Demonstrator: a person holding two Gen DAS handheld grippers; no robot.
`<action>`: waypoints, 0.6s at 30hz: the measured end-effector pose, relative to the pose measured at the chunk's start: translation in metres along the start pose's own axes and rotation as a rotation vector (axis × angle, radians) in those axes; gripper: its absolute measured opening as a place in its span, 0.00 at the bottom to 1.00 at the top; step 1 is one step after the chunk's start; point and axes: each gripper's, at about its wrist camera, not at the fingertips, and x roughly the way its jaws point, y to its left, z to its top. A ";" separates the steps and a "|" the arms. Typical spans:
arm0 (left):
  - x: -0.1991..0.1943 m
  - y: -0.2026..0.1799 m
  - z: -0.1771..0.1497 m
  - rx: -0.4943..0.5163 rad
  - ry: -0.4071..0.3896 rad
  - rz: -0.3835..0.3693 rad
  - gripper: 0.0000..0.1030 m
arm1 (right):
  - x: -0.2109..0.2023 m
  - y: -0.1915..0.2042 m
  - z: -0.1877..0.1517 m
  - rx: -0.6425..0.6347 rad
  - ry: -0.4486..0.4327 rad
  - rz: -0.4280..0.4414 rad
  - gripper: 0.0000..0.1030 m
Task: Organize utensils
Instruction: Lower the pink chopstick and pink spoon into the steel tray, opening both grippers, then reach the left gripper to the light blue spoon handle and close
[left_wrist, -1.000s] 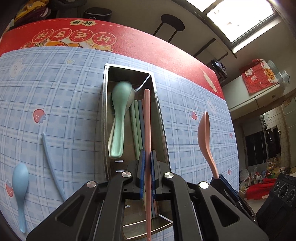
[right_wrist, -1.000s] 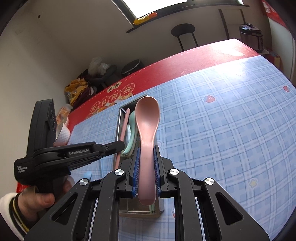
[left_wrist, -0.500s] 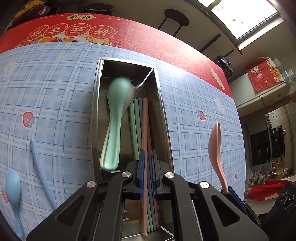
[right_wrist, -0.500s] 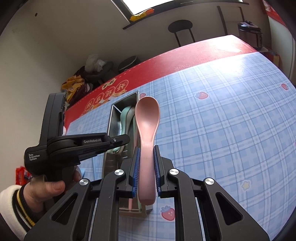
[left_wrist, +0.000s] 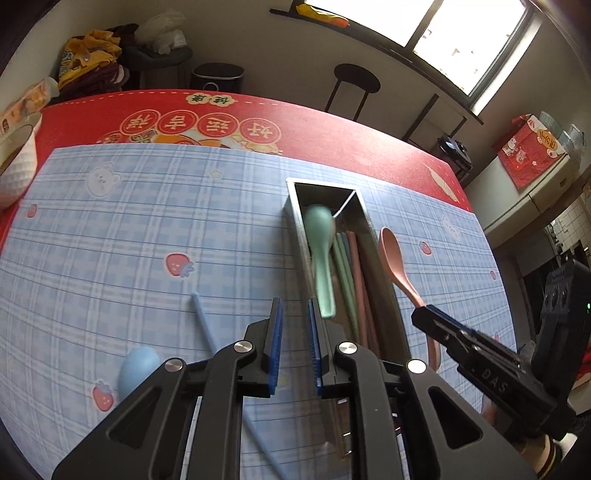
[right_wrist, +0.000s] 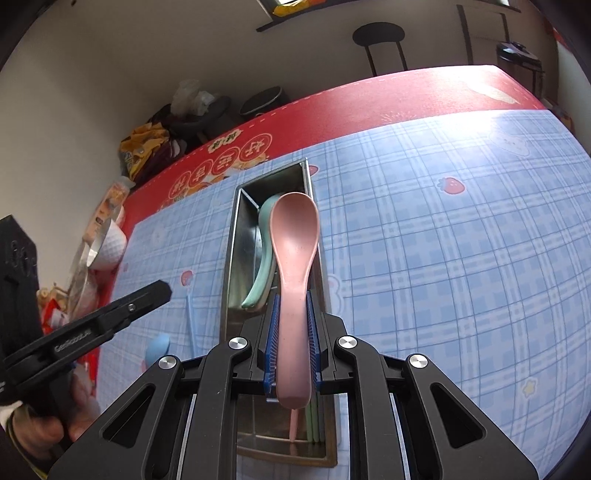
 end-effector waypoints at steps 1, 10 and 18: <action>-0.004 0.007 -0.003 -0.008 -0.003 0.009 0.13 | 0.005 0.006 0.004 -0.031 0.004 -0.017 0.14; -0.033 0.070 -0.025 -0.113 -0.024 0.044 0.13 | 0.040 0.028 0.032 -0.017 0.036 -0.089 0.14; -0.050 0.104 -0.034 -0.161 -0.037 0.075 0.13 | 0.064 0.029 0.038 0.106 0.044 -0.135 0.14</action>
